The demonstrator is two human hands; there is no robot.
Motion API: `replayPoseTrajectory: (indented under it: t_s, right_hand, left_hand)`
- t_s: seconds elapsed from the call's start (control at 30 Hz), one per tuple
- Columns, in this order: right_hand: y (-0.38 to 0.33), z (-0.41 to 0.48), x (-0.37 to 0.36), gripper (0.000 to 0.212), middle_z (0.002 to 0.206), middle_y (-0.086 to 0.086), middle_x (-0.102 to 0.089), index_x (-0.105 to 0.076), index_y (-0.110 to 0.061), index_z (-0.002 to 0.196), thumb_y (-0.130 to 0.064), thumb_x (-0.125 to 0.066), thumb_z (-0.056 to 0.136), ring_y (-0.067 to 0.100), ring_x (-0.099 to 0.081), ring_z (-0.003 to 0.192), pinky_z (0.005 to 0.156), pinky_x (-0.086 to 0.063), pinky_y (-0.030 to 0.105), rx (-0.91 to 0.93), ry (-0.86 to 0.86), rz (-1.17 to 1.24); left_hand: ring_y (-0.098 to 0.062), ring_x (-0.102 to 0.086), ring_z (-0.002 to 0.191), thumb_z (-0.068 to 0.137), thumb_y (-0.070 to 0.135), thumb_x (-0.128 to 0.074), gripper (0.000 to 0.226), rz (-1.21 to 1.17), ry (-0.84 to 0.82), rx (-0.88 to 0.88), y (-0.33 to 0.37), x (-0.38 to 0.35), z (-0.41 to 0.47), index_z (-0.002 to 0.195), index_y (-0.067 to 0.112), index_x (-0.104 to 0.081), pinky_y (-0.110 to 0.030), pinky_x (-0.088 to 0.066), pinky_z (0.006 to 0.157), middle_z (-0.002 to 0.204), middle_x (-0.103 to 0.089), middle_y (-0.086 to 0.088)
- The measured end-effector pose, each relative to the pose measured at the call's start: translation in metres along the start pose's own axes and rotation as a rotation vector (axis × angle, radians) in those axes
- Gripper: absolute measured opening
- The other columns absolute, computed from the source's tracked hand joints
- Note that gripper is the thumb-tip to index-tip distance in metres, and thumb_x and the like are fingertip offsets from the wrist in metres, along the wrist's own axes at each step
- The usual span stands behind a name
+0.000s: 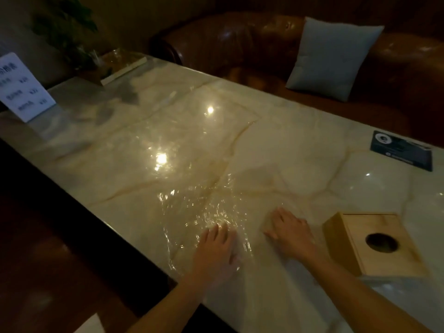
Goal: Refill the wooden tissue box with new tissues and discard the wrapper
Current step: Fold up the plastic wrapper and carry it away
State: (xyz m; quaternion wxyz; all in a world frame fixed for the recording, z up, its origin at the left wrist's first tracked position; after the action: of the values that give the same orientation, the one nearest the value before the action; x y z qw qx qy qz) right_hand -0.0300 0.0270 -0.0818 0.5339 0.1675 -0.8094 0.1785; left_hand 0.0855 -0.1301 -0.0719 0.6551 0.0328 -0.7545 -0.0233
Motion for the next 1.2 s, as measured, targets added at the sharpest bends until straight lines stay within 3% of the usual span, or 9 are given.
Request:
replayPoseTrajectory:
  t_s: [0.1, 0.23, 0.53, 0.67, 0.77, 0.83, 0.97, 1.07, 1.2]
  right_hand:
    - [0.005, 0.017, 0.009, 0.062, 0.158, 0.004, -0.012, -0.017, -0.015, 0.145, -0.047, -0.033, 0.094, 0.017, -0.011, 0.144, 0.112, -0.020, 0.042, -0.022, -0.001, 0.024]
    - [0.002, 0.038, 0.016, 0.069, 0.158, 0.001, -0.009, -0.010, -0.017, 0.147, -0.052, -0.034, 0.092, 0.017, -0.011, 0.145, 0.111, -0.020, 0.042, 0.025, -0.044, 0.007]
    - [-0.020, 0.060, 0.025, 0.069, 0.159, 0.000, -0.009, -0.009, -0.017, 0.147, -0.049, -0.037, 0.093, 0.016, -0.012, 0.144, 0.112, -0.019, 0.037, 0.233, -0.080, -0.151]
    - [-0.006, 0.046, 0.034, 0.058, 0.147, 0.011, -0.036, -0.033, -0.012, 0.137, -0.039, -0.050, 0.089, 0.027, -0.039, 0.131, 0.103, -0.033, 0.038, 0.045, 0.114, 0.065]
    - [0.008, 0.025, 0.032, 0.046, 0.129, 0.015, -0.050, -0.045, -0.006, 0.124, -0.032, -0.054, 0.086, 0.033, -0.048, 0.117, 0.095, -0.041, 0.041, -0.159, 0.197, 0.216]
    - [0.016, 0.009, 0.023, 0.050, 0.125, 0.017, -0.049, -0.044, -0.004, 0.122, -0.036, -0.056, 0.085, 0.035, -0.048, 0.114, 0.093, -0.041, 0.042, -0.243, 0.151, 0.261]
    - [0.025, -0.017, 0.006, 0.066, 0.122, 0.021, -0.046, -0.037, -0.002, 0.121, -0.045, -0.063, 0.079, 0.038, -0.048, 0.111, 0.092, -0.042, 0.042, -0.425, 0.046, 0.360]
    - [0.026, -0.029, 0.002, 0.064, 0.120, 0.023, -0.045, -0.034, -0.002, 0.119, -0.035, -0.069, 0.076, 0.039, -0.049, 0.106, 0.085, -0.044, 0.041, -0.521, 0.062, 0.533]
    - [0.025, -0.027, 0.002, 0.065, 0.117, 0.022, -0.051, -0.032, 0.000, 0.115, -0.020, -0.075, 0.070, 0.038, -0.052, 0.107, 0.089, -0.047, 0.043, -0.624, 0.017, 0.691]
  left_hand:
    - [-0.018, -0.068, 0.094, 0.060, 0.056, -0.066, 0.052, 0.028, 0.008, -0.153, 0.023, -0.004, -0.009, 0.106, 0.034, -0.065, -0.039, -0.056, 0.087, 0.110, -0.071, 0.000]
    - [-0.014, -0.067, 0.097, 0.055, 0.067, -0.065, 0.057, 0.059, -0.027, -0.291, 0.049, -0.010, -0.015, 0.105, 0.040, -0.064, -0.037, -0.056, 0.088, 0.110, -0.071, 0.003]
    - [-0.015, -0.065, 0.094, 0.063, 0.062, -0.060, 0.051, -0.037, -0.003, -0.217, 0.066, -0.012, -0.008, 0.106, 0.035, -0.062, -0.029, -0.053, 0.086, 0.109, -0.069, 0.001]
    - [-0.012, -0.064, 0.094, 0.065, 0.061, -0.058, 0.046, -0.145, 0.099, -0.156, 0.059, -0.005, -0.007, 0.104, 0.037, -0.063, -0.027, -0.052, 0.089, 0.107, -0.068, 0.006]
    - [-0.018, -0.065, 0.100, 0.068, 0.042, -0.070, 0.037, -0.361, 0.227, -0.057, 0.044, 0.007, 0.001, 0.102, 0.028, -0.066, -0.026, -0.045, 0.095, 0.111, -0.068, 0.001]
    - [-0.022, -0.061, 0.108, 0.069, 0.026, -0.074, 0.038, -0.460, 0.286, 0.136, 0.020, 0.013, 0.008, 0.106, 0.020, -0.067, -0.028, -0.046, 0.095, 0.119, -0.064, -0.005]
    - [-0.027, -0.044, 0.121, 0.083, 0.027, -0.061, 0.045, -0.521, 0.133, 0.566, -0.030, 0.013, 0.019, 0.125, 0.018, -0.049, -0.037, -0.040, 0.099, 0.133, -0.047, -0.008]
    - [-0.029, -0.043, 0.119, 0.076, 0.031, -0.070, 0.059, -0.540, 0.100, 0.725, -0.047, 0.016, 0.024, 0.125, 0.014, -0.043, -0.040, -0.040, 0.095, 0.128, -0.047, -0.012]
    - [-0.035, -0.052, 0.108, 0.066, 0.021, -0.078, 0.071, -0.714, 0.038, 0.815, -0.055, 0.014, 0.033, 0.123, 0.011, -0.037, -0.042, -0.049, 0.085, 0.120, -0.047, -0.015]
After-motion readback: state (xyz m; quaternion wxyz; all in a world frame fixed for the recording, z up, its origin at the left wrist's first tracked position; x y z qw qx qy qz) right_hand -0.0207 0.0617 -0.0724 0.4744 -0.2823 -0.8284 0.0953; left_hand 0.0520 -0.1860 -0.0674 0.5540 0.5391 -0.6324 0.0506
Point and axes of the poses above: each hand's wrist, its own z-axis towards the middle knuckle, its own x-axis out of the back of the hand, y = z × x, the point moved 3 cm from there along z, towards the middle knuckle
